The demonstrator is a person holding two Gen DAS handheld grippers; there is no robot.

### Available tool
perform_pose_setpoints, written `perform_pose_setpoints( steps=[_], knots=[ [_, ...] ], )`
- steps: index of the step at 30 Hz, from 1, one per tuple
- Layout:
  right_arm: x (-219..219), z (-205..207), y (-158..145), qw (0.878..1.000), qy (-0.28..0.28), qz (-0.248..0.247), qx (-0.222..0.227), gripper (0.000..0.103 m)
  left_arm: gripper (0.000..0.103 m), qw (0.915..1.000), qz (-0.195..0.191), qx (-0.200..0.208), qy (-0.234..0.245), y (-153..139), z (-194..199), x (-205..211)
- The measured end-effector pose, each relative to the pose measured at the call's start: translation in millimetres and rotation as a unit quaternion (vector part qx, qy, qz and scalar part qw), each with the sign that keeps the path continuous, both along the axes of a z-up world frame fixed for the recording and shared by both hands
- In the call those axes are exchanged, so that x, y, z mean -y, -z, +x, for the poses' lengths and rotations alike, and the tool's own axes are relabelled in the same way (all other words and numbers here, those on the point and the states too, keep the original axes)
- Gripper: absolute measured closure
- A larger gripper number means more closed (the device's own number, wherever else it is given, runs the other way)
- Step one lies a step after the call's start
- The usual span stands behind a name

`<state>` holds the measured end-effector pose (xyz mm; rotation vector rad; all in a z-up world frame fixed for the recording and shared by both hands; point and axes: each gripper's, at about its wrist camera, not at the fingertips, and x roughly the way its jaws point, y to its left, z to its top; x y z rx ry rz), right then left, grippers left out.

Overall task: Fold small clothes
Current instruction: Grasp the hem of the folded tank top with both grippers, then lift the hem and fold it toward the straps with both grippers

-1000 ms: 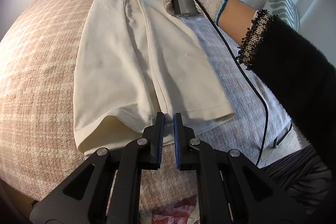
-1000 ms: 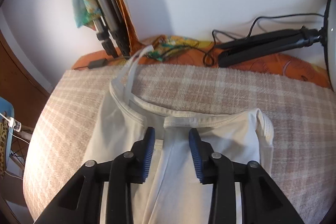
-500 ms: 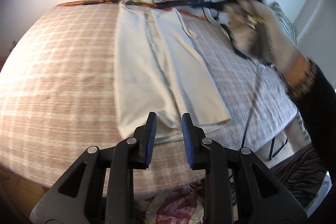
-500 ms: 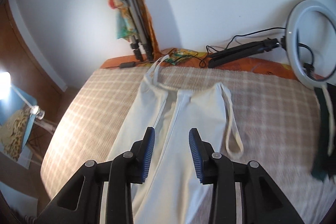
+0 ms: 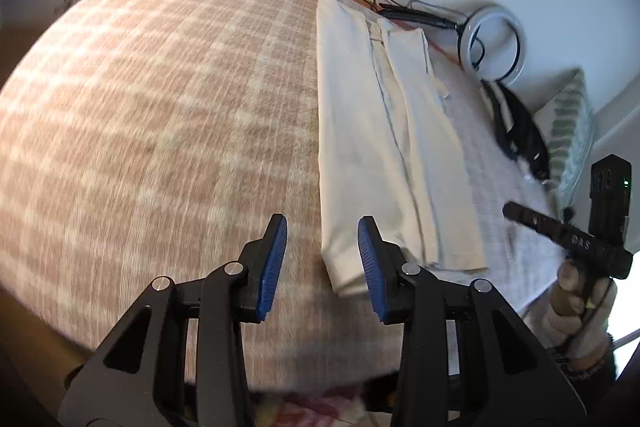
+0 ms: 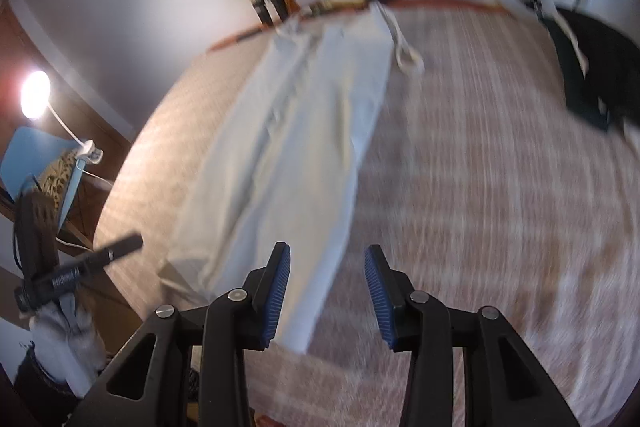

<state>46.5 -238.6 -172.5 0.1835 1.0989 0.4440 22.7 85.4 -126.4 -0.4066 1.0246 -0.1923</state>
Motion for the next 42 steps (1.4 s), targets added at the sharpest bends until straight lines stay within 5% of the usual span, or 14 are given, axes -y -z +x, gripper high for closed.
perform_pose_setpoints(
  steps=[4, 8, 11, 14, 17, 21, 24, 26, 27, 29, 36, 42],
  knots=[
    [3.2, -1.3, 16.9, 1.000, -0.001, 0.007, -0.020, 0.062, 0.066, 0.9968, 0.060, 0.011, 0.052, 4.9, 2.2, 29.4],
    [-4.6, -7.3, 21.3, 1.000, -0.021, -0.010, -0.013, 0.062, 0.066, 0.9805, 0.167, 0.022, 0.102, 19.8, -14.4, 56.9],
    [-10.6, -14.9, 23.0, 0.999, -0.039, -0.036, 0.000, 0.062, 0.064, 0.9759, 0.186, 0.040, 0.106, 21.3, -28.1, 55.4],
    [-7.4, -19.0, 28.6, 0.999, -0.038, -0.019, -0.014, 0.062, 0.064, 0.9844, 0.152, 0.034, 0.082, 18.5, -34.7, 39.4],
    [6.1, -20.4, 31.9, 0.997, -0.029, 0.050, -0.041, 0.061, 0.064, 0.9941, 0.088, 0.015, 0.062, 16.1, -25.5, 25.5],
    [7.9, -18.7, 42.3, 0.991, -0.034, 0.104, -0.075, 0.062, 0.064, 0.9974, 0.030, -0.022, 0.061, 23.4, -10.5, 20.8],
    [1.4, -21.8, 45.3, 0.993, -0.043, 0.088, -0.067, 0.070, 0.065, 0.9972, 0.029, -0.021, 0.066, 21.2, -6.3, 25.1],
    [-1.9, -20.7, 47.4, 0.991, -0.055, 0.096, -0.074, 0.084, 0.077, 0.9968, 0.027, -0.024, 0.071, 21.7, -4.5, 26.6],
    [-3.3, -20.5, 50.7, 0.990, -0.060, 0.103, -0.082, 0.092, 0.093, 0.9968, 0.028, -0.027, 0.069, 22.9, -3.8, 27.0],
    [-1.4, -22.0, 53.2, 0.989, -0.062, 0.109, -0.081, 0.101, 0.098, 0.9971, 0.025, -0.028, 0.066, 23.6, -2.4, 26.1],
    [26.1, -34.4, 28.9, 0.983, -0.052, 0.171, -0.051, 0.102, 0.102, 0.9982, 0.013, -0.004, 0.058, 9.1, -16.6, 17.5],
    [23.4, -32.3, 60.0, 0.981, -0.037, 0.162, -0.095, 0.102, 0.103, 0.9980, 0.019, -0.013, 0.059, 15.8, -23.6, 19.5]
  ],
)
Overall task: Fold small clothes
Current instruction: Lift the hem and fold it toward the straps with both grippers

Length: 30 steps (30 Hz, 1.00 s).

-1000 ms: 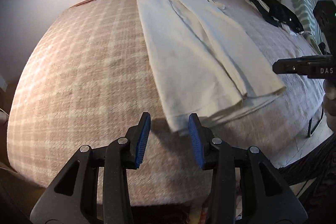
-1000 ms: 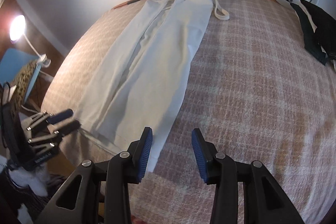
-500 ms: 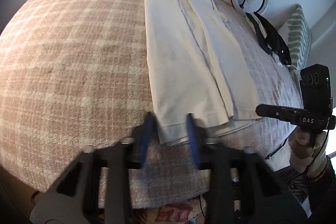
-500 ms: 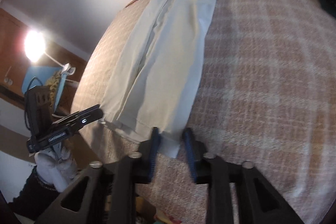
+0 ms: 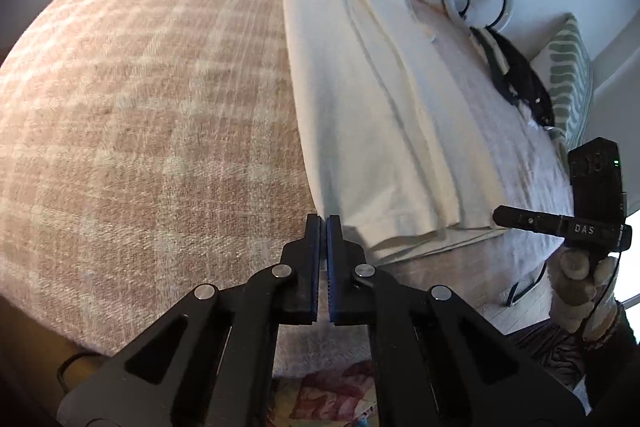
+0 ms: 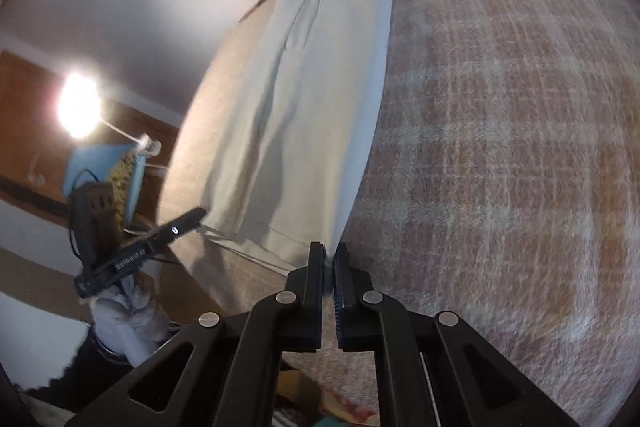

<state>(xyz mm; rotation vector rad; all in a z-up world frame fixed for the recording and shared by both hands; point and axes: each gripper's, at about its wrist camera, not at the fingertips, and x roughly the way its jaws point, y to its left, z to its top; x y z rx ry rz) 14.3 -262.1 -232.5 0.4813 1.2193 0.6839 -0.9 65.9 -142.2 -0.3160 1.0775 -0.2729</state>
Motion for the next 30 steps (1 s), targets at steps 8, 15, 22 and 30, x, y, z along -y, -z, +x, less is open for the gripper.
perform_pose_setpoints(
  steps=[8, 15, 22, 30],
  knots=[
    [-0.7, -7.3, 6.2, 1.000, -0.002, 0.000, 0.008, 0.102, 0.103, 0.9999, 0.013, 0.001, 0.006, 3.6, -1.7, 3.1],
    [9.2, 2.5, 0.1, 0.999, 0.004, 0.035, 0.004, 0.102, 0.103, 0.9996, -0.012, 0.024, -0.005, -16.2, 5.3, -1.8],
    [16.9, 20.8, -17.7, 0.997, 0.021, 0.072, 0.015, 0.102, 0.103, 0.9990, -0.020, 0.039, -0.009, -35.4, 28.3, 1.1],
    [21.0, 60.9, -38.5, 0.996, 0.047, 0.073, 0.036, 0.102, 0.103, 0.9983, -0.015, 0.050, -0.027, -50.7, 77.0, 3.8]
  ],
)
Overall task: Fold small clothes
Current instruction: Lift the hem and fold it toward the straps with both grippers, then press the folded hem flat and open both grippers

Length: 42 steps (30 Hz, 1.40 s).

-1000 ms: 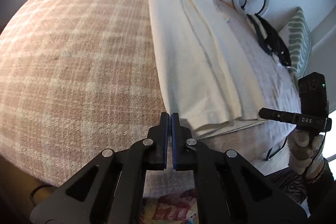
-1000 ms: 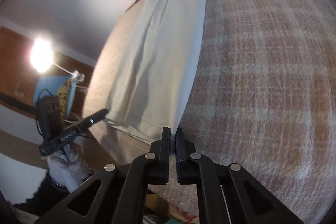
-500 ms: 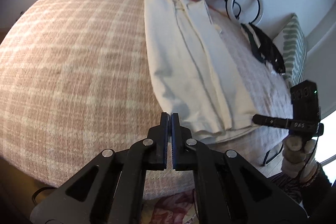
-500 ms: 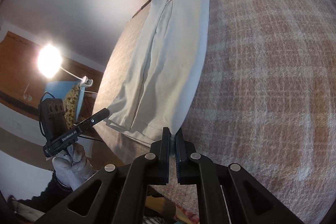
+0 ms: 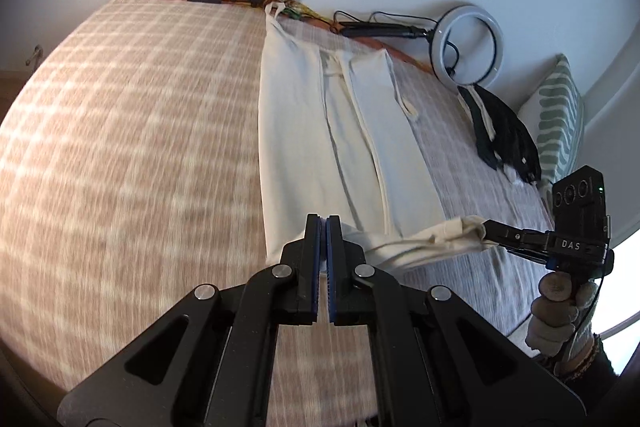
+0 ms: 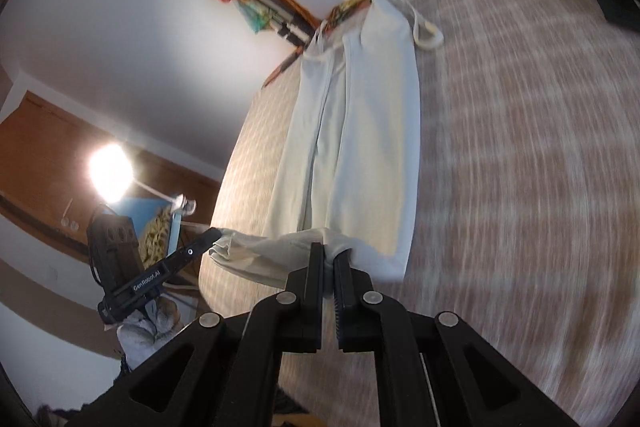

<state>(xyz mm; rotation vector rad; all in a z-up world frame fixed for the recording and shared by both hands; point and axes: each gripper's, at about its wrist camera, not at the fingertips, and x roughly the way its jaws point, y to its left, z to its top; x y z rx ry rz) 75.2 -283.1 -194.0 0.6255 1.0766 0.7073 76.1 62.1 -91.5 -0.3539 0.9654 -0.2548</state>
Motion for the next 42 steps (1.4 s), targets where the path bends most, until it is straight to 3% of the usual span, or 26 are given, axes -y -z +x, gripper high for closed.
perform_pose_setpoints(
  steps=[10, 21, 22, 23, 25, 32, 36, 39, 42],
  knots=[
    [-12.1, 59.2, 16.5, 0.999, 0.028, -0.031, -0.030, 0.101, 0.103, 0.9990, 0.012, -0.036, -0.023, 28.7, 61.1, -7.6],
    [-22.3, 82.7, 28.4, 0.997, 0.023, -0.055, -0.042, 0.096, 0.103, 0.9981, 0.033, -0.042, -0.029, 41.7, 77.6, -4.3],
    [-23.3, 83.6, 27.6, 0.997, 0.022, -0.061, -0.041, 0.085, 0.102, 0.9982, 0.030, -0.043, -0.029, 40.7, 78.1, -5.2],
    [-23.2, 83.7, 25.6, 0.997, 0.023, -0.063, -0.038, 0.067, 0.100, 0.9981, 0.029, -0.043, -0.032, 39.0, 77.8, -6.7],
    [-21.4, 83.3, 17.7, 0.997, 0.031, -0.072, -0.025, 0.061, 0.093, 0.9983, 0.032, -0.030, -0.037, 31.8, 74.7, -10.1],
    [-29.8, 65.8, -10.6, 0.995, -0.007, -0.093, 0.047, 0.079, 0.093, 0.9989, 0.046, 0.007, -0.001, 12.5, 54.2, -3.4],
    [-46.1, 60.5, -3.6, 0.990, -0.037, -0.126, 0.055, 0.079, 0.093, 0.9975, 0.058, -0.003, 0.040, 22.6, 50.3, 14.6],
    [-49.2, 64.2, 6.4, 0.988, -0.032, -0.146, 0.038, 0.078, 0.093, 0.9961, 0.072, -0.014, 0.050, 31.1, 53.4, 23.9],
    [-47.4, 66.9, 5.2, 0.983, -0.012, -0.176, 0.049, 0.074, 0.093, 0.9954, 0.084, -0.019, 0.042, 36.9, 58.5, 24.9]
  ],
)
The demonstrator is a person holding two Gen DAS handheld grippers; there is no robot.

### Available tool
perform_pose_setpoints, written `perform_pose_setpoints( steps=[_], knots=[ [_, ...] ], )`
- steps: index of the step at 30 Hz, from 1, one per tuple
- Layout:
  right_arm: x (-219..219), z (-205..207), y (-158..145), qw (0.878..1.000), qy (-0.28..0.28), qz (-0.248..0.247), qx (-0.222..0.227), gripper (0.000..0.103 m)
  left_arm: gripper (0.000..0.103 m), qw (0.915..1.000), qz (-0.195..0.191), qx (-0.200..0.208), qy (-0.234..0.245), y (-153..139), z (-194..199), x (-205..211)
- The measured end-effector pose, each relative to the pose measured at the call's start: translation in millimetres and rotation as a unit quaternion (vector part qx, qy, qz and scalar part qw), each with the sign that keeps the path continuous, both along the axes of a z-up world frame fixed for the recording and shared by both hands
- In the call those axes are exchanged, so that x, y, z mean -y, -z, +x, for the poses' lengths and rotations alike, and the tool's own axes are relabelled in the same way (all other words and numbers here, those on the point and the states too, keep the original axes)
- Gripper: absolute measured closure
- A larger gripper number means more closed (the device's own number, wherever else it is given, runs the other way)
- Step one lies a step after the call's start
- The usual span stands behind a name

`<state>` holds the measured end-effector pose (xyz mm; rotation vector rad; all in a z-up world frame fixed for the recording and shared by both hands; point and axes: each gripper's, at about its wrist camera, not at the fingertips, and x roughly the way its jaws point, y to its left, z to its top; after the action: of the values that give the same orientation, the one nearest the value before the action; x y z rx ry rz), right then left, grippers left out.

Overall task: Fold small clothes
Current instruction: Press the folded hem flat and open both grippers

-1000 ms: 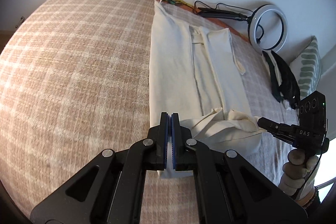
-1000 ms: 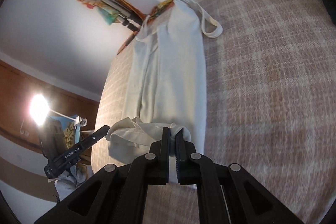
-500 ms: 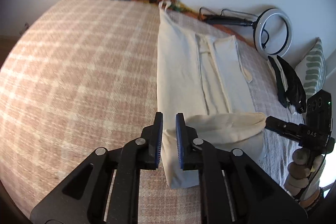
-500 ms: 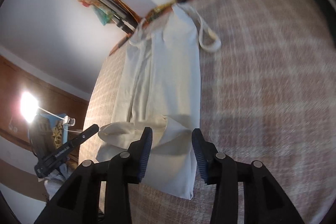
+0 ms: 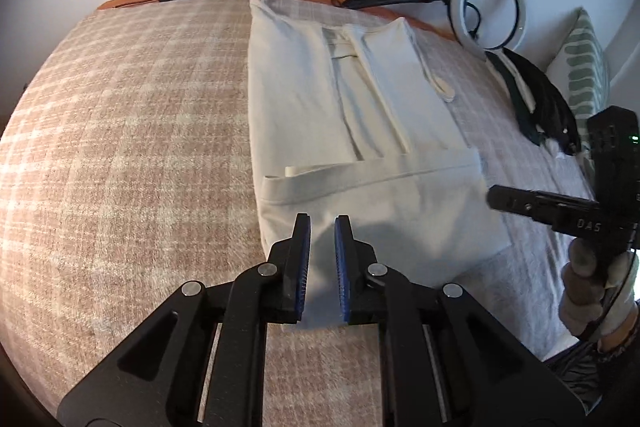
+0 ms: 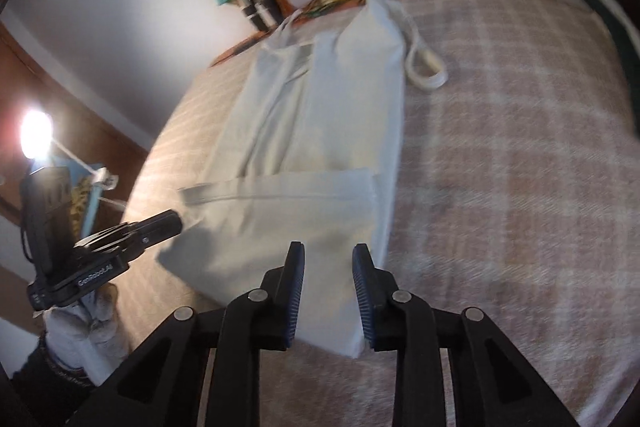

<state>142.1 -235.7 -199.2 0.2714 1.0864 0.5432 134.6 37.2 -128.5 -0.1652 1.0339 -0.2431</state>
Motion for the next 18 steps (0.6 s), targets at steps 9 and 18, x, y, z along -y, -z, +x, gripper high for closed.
perform_pose_setpoints(
  steps=[9, 18],
  knots=[
    [-0.1, 4.5, 4.8, 0.999, -0.003, -0.034, 0.003, 0.077, 0.093, 0.9998, 0.009, -0.011, -0.011, 13.2, 13.1, -6.3],
    [-3.0, -0.9, 8.1, 0.999, -0.008, -0.035, 0.005, 0.101, 0.064, 0.9994, 0.029, 0.001, -0.019, 13.0, 15.7, -6.3]
  ],
)
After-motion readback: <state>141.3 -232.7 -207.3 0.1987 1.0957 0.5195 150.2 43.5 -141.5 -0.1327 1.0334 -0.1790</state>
